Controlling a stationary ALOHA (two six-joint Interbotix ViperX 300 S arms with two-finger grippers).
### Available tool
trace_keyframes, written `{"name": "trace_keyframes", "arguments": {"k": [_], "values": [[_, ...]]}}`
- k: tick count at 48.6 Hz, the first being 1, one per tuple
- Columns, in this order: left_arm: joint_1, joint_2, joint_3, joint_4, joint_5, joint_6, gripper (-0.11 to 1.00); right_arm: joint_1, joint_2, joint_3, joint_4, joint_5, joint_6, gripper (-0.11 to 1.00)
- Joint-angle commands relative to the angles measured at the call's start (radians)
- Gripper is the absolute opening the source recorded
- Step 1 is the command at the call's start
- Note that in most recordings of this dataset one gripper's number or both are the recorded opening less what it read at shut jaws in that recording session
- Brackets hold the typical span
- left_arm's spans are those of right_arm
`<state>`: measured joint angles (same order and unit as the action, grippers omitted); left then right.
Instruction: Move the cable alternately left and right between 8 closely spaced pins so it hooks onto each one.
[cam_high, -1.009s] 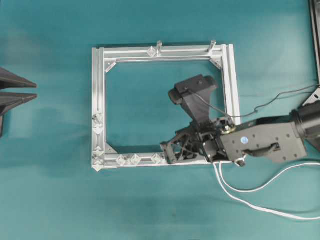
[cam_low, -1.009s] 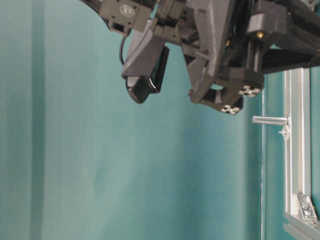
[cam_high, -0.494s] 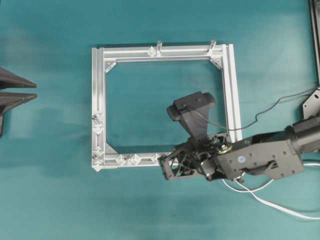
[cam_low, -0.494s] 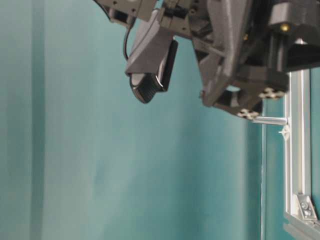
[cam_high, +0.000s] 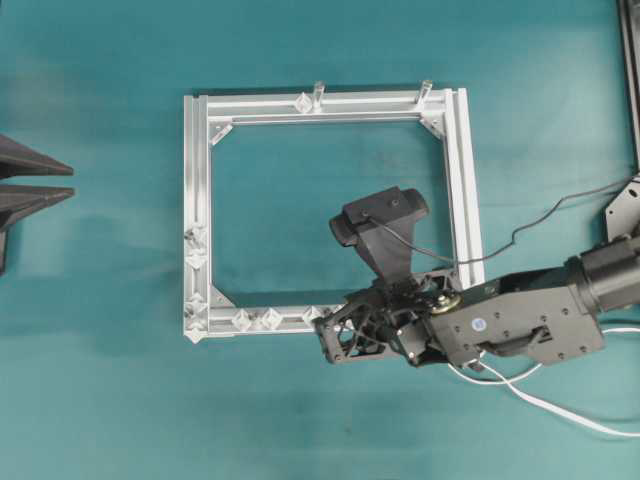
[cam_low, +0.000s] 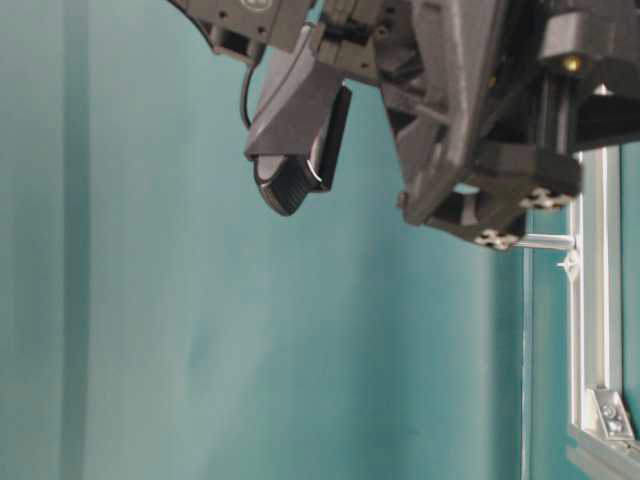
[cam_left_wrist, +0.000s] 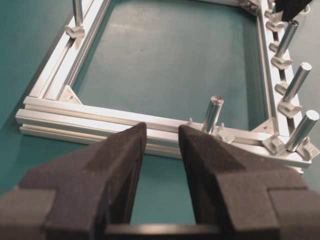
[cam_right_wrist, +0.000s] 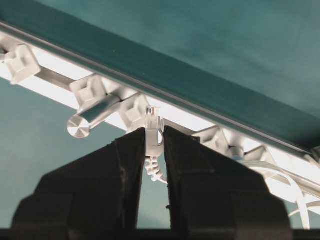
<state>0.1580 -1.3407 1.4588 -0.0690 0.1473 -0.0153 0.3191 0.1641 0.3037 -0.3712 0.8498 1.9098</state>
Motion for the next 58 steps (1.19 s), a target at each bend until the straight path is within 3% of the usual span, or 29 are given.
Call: {"name": "trace_keyframes", "arguments": {"k": [1, 32, 45, 58], "values": [[0.003, 0.015, -0.012, 0.002, -0.009, -0.008, 0.37, 0.006, -0.018, -0.021, 0.002, 0.003, 0.000, 0.15], [0.003, 0.014, -0.012, 0.002, -0.009, -0.008, 0.37, 0.028, -0.018, -0.026, 0.002, 0.006, 0.005, 0.15], [0.003, 0.014, -0.012, 0.002, -0.009, -0.008, 0.37, 0.092, -0.018, -0.058, 0.000, 0.107, 0.087, 0.15], [0.003, 0.014, -0.011, 0.002, -0.009, -0.008, 0.37, 0.137, -0.008, -0.069, 0.000, 0.121, 0.147, 0.15]]}}
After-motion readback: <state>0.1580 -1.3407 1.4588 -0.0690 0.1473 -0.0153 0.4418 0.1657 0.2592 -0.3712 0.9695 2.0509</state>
